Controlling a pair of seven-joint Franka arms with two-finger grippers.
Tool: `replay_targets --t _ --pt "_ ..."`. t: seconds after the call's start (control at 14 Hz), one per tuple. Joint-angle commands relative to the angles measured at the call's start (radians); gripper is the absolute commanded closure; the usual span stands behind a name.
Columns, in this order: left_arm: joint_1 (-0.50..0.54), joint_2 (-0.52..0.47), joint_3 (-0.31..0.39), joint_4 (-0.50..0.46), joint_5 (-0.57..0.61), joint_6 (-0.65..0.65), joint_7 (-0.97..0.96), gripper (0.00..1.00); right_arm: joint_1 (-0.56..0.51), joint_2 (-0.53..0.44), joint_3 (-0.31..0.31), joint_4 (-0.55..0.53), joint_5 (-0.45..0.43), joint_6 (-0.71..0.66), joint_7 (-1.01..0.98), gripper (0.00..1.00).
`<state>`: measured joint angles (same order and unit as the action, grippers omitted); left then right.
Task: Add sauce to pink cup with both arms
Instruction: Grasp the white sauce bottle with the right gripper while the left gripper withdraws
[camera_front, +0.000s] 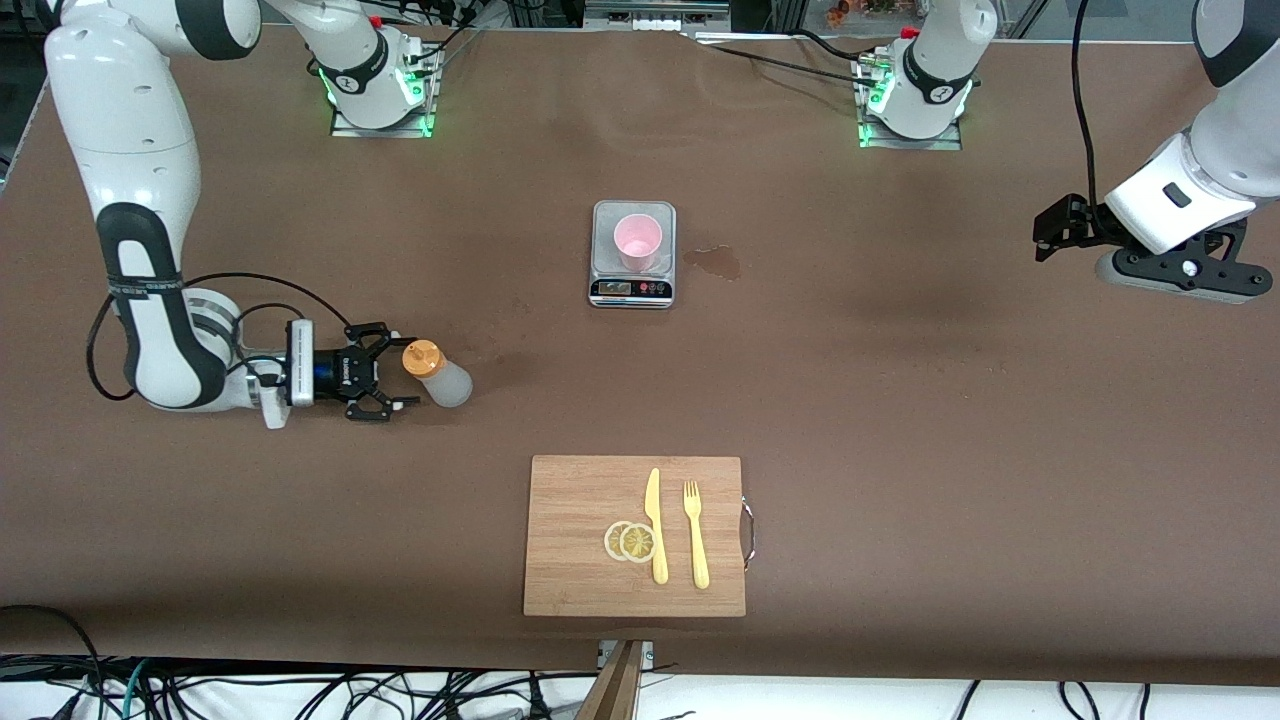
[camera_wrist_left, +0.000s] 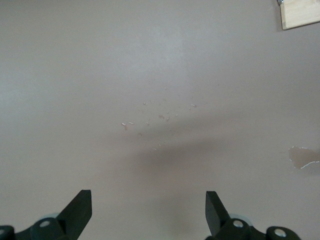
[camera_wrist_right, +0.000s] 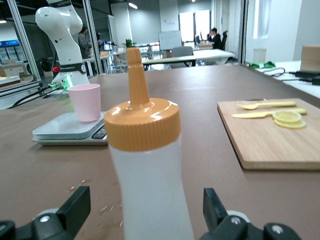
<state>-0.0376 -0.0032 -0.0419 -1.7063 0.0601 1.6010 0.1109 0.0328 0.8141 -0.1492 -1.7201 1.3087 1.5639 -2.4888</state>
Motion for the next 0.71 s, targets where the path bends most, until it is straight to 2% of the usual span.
replay_targets --t 0.0,0.14,0.29,0.36,0.43,0.5,0.57,0.64 --pt "-0.016 0.006 0.011 0.048 -0.017 -0.030 0.003 0.00 0.018 0.025 0.014 -0.009 0.059 -0.007 -0.050 0.00" --pt "-0.004 0.026 0.020 0.079 -0.031 -0.032 -0.005 0.00 0.045 0.037 0.016 -0.036 0.119 -0.005 -0.080 0.00" --pt "0.045 0.040 0.024 0.123 -0.083 -0.024 -0.010 0.00 0.055 0.039 0.016 -0.041 0.136 -0.002 -0.087 0.00" --pt "0.047 0.042 0.024 0.134 -0.083 -0.024 -0.005 0.00 0.055 0.037 0.016 -0.041 0.139 -0.005 -0.087 0.06" --pt "0.048 0.043 0.025 0.132 -0.079 -0.026 0.004 0.00 0.055 0.037 0.016 -0.041 0.142 -0.008 -0.087 0.36" --pt "0.047 0.048 0.025 0.131 -0.077 -0.027 0.004 0.00 0.055 0.037 0.016 -0.041 0.144 -0.010 -0.087 0.72" --pt "0.045 0.060 0.021 0.128 -0.072 -0.027 0.004 0.00 0.055 0.036 0.017 -0.039 0.144 -0.010 -0.085 0.91" --pt "0.044 0.072 0.017 0.129 -0.069 -0.029 0.000 0.00 0.062 0.027 0.016 -0.038 0.144 -0.008 -0.081 0.96"
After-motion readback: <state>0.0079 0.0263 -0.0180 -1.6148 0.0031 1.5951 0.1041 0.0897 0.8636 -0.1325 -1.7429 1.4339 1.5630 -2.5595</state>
